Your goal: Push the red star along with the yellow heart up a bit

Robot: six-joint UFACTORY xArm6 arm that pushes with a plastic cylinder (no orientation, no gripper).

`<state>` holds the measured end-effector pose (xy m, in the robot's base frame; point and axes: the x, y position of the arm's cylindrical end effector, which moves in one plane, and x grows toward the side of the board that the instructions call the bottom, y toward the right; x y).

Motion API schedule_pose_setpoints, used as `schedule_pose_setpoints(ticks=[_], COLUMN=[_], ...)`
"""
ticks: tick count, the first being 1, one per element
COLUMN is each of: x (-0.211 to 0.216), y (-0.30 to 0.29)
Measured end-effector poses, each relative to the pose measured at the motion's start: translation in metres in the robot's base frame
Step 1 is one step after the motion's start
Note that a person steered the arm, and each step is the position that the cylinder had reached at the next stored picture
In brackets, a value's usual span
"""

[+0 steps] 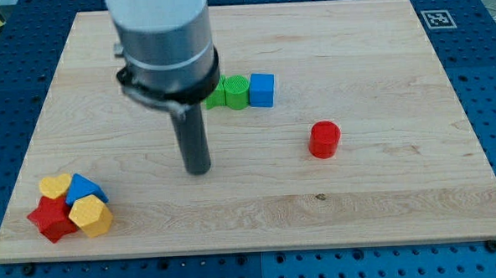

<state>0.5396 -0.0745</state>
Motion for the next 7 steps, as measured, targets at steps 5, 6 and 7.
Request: schedule_pose_setpoints(ticks=[5, 6, 7], x=[0.079, 0.078, 0.069], y=[-0.172, -0.179, -0.179])
